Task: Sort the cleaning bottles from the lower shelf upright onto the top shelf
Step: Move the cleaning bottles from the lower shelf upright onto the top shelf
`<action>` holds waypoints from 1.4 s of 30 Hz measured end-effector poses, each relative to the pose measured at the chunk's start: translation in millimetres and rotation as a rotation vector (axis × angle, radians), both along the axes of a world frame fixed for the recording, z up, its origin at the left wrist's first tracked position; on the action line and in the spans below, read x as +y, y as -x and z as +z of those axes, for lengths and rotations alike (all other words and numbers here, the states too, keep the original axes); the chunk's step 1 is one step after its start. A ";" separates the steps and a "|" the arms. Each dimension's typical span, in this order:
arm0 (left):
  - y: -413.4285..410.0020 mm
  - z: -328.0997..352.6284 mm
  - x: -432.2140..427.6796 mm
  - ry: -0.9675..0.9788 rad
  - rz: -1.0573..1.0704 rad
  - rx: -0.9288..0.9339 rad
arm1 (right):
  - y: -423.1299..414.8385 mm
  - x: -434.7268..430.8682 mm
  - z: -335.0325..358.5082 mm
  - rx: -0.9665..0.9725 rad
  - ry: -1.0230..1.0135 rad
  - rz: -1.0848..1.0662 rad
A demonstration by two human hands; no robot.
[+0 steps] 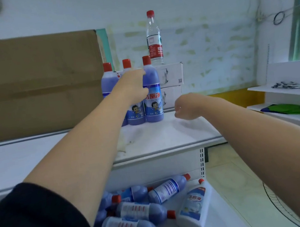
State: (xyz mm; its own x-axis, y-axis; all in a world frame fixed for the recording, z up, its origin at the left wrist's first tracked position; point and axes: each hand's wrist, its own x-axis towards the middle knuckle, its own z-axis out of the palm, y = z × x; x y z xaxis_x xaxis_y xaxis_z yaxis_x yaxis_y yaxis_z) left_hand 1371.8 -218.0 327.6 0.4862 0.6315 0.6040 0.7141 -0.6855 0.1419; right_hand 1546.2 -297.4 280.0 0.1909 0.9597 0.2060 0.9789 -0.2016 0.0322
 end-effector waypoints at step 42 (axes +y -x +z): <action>700.1 -99.4 -254.3 0.519 0.911 0.194 | 688.3 -80.9 -58.8 0.016 0.069 0.893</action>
State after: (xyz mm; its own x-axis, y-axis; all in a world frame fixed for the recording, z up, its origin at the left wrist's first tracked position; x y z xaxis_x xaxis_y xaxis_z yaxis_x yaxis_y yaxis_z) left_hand 671.7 -472.2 228.2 -0.2405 0.9633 0.1192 0.9687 0.2306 0.0915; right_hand 857.9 -378.3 221.2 -0.6312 0.7618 0.1458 0.7702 0.6378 0.0014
